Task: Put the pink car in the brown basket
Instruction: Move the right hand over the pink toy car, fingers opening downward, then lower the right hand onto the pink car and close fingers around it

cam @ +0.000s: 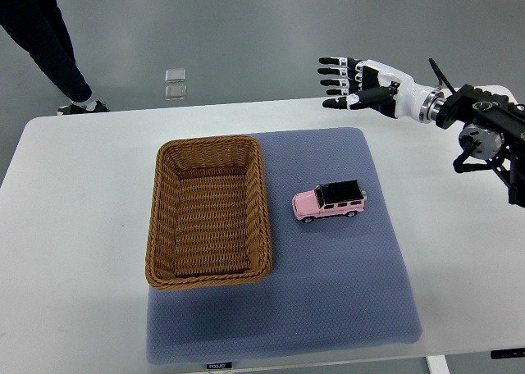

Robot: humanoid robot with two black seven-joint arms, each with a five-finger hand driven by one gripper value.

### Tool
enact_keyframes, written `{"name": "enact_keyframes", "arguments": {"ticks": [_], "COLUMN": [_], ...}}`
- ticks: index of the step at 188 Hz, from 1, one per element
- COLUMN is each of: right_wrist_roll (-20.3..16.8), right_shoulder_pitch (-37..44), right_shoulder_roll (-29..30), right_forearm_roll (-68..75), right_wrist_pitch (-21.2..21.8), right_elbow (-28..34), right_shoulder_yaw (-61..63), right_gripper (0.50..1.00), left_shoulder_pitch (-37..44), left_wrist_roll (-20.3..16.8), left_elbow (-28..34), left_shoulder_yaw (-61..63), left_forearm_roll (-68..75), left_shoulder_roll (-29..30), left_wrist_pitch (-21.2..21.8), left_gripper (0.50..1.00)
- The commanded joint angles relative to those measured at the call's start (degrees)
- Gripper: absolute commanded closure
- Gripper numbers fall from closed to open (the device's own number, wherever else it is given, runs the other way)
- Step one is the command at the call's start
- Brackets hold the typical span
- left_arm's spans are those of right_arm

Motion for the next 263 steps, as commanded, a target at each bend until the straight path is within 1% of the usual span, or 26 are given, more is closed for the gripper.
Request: {"name": "enact_keyframes", "arguments": {"ticks": [1,27,53,71,85,143,183,204,238,263], "right_wrist_roll": [1.93,4.04,5.45,5.54,5.54,5.27,5.36,5.36,5.18,5.1], "right_shoulder_pitch": [-0.08,-0.43,-0.87,-0.87,-0.87,-2.63,-4.83,-5.79,-7.03,-7.03], "right_shoulder_roll": [-2.17,-4.54,-9.2,-11.57,-12.45,-11.75,-10.78,-9.2,-7.53,-7.18], "right_forearm_roll": [-8.91,-19.29,-27.9,-31.94,-35.28,-40.29,-42.49,-43.81,-45.48,-45.75], "right_wrist_pitch": [1.4,2.02,2.2,1.5,0.53,-9.4,-10.64,-12.92,-15.38,-16.61], "right_elbow": [3.44,7.75,15.13,19.53,21.55,21.81,21.81,21.73,21.2,20.94], "right_shoulder_yaw": [0.0,-0.09,-0.71,-3.52,-4.49,-9.94,-10.29,-10.29,-10.38,-10.38], "right_gripper": [0.574,0.574,0.574,0.574,0.574,0.576,0.576,0.579,0.581,0.591], "left_shoulder_pitch": [0.0,0.0,0.0,0.0,0.0,0.0,0.0,0.0,0.0,0.0], "left_wrist_roll": [0.0,0.0,0.0,0.0,0.0,0.0,0.0,0.0,0.0,0.0], "left_elbow": [-0.08,0.18,0.09,0.09,0.09,0.09,0.09,0.09,0.09,0.09], "left_shoulder_yaw": [0.0,0.0,0.0,0.0,0.0,0.0,0.0,0.0,0.0,0.0], "left_forearm_roll": [0.0,0.0,0.0,0.0,0.0,0.0,0.0,0.0,0.0,0.0], "left_shoulder_roll": [0.0,0.0,0.0,0.0,0.0,0.0,0.0,0.0,0.0,0.0], "left_wrist_pitch": [-0.01,-0.01,-0.01,-0.01,-0.01,-0.01,-0.01,-0.01,-0.01,-0.01], "left_gripper": [0.5,0.5,0.5,0.5,0.5,0.5,0.5,0.5,0.5,0.5]}}
